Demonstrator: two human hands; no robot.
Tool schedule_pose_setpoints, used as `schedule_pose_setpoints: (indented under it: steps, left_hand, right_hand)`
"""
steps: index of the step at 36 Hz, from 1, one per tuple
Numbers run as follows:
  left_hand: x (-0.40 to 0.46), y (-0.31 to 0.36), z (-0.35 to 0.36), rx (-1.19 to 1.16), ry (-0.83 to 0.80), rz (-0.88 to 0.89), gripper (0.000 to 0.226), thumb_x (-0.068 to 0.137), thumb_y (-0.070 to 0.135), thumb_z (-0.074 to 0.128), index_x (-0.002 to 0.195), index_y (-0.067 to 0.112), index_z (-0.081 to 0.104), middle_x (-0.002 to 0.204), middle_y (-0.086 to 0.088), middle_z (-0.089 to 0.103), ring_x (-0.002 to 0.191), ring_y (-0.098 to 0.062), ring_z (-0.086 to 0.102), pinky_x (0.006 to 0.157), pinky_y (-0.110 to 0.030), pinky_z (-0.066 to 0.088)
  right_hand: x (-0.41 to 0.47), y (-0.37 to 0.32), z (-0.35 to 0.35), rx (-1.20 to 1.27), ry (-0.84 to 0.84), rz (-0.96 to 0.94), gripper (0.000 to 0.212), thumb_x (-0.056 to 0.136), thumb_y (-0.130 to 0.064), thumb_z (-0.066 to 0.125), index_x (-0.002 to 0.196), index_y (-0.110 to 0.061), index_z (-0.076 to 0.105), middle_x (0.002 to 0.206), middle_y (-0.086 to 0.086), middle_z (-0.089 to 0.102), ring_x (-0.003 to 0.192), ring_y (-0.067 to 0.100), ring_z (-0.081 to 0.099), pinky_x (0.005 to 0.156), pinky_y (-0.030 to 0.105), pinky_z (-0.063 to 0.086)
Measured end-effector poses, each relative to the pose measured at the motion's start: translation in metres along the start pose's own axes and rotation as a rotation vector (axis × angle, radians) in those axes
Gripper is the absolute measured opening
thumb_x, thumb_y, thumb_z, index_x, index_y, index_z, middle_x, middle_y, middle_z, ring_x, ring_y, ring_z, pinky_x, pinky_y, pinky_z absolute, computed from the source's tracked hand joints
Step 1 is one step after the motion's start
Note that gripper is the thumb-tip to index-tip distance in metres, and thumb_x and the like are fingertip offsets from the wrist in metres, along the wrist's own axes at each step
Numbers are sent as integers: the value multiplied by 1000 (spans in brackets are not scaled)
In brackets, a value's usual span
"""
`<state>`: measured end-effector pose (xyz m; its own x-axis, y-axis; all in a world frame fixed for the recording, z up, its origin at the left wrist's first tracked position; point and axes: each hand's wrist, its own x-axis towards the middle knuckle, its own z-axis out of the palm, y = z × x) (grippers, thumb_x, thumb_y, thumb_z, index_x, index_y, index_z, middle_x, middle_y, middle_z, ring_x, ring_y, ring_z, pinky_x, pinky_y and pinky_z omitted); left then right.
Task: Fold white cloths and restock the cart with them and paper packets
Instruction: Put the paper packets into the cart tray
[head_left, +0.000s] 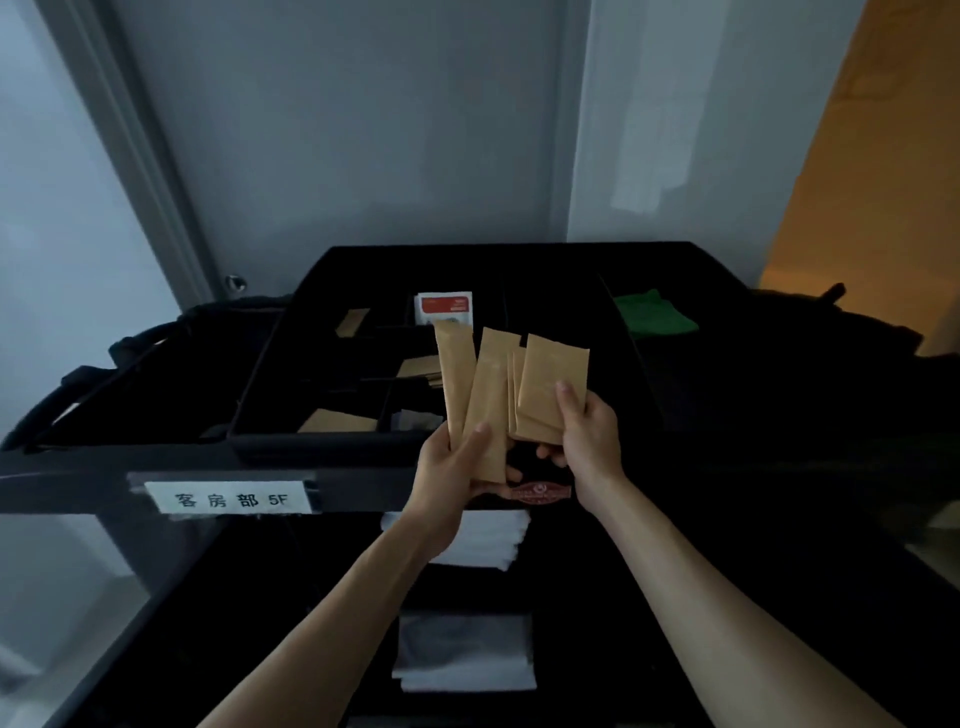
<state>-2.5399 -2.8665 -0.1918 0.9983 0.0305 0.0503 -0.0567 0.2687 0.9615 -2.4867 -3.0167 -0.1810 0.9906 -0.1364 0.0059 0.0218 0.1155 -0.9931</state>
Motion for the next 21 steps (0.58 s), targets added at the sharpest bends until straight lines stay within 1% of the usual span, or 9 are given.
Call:
schedule_pose_setpoints:
  steps: [3,7,10,12,15,17,19,21]
  left_hand:
    - [26,2,-3,-23,-11,27,30,103,26,52,120,2,57,98,-21,71,74,-32,70,57,-33,56]
    - [68,10,-4,-41,-16,50,29,102,27,53,121,5,56,90,-13,71,71,-29,68,52,-31,53]
    - [98,13,-10,-6,-9,86,33,99,32,60,117,5,58,83,-11,69,67,-25,66,47,-29,48]
    - [116,16,-17,19,9,108,40,95,36,65,117,3,59,84,-13,69,66,-24,65,46,-28,46]
    - [135,20,-29,26,61,142,44,92,39,69,115,1,61,83,-15,69,66,-24,64,46,-28,45]
    - [143,21,-40,15,100,153,43,91,41,69,112,4,63,81,-15,68,66,-25,64,45,-28,45]
    - [149,21,-53,-4,133,151,42,90,45,69,112,9,64,82,-14,69,65,-23,65,44,-28,44]
    - [156,23,-66,-12,171,142,42,89,43,71,113,10,64,84,-10,69,64,-21,65,44,-27,44]
  right_hand:
    - [21,-6,7,-9,-9,-22,36,97,-49,54,103,-14,62,67,-3,70,42,14,58,35,23,36]
    - [54,-18,22,-42,-23,-42,36,98,-48,54,106,-14,63,78,0,69,47,12,63,37,22,40]
    - [84,-25,39,-77,-53,-90,38,98,-46,54,110,-10,61,85,7,68,48,11,62,37,21,40]
    - [102,-25,54,-92,-77,-120,35,98,-44,55,110,-12,61,86,8,69,49,11,63,38,21,42]
    - [119,-19,73,-142,-148,-141,33,97,-48,55,107,-17,61,81,6,71,47,16,62,37,24,40]
    - [129,-13,85,-157,-186,-133,32,96,-50,56,107,-20,62,85,7,72,54,18,64,39,26,42]
    - [140,-7,99,-161,-231,-127,32,95,-51,58,108,-22,63,91,5,72,66,21,69,45,30,50]
    - [150,-4,113,-155,-284,-121,30,94,-49,60,109,-23,63,96,2,71,75,17,72,50,36,56]
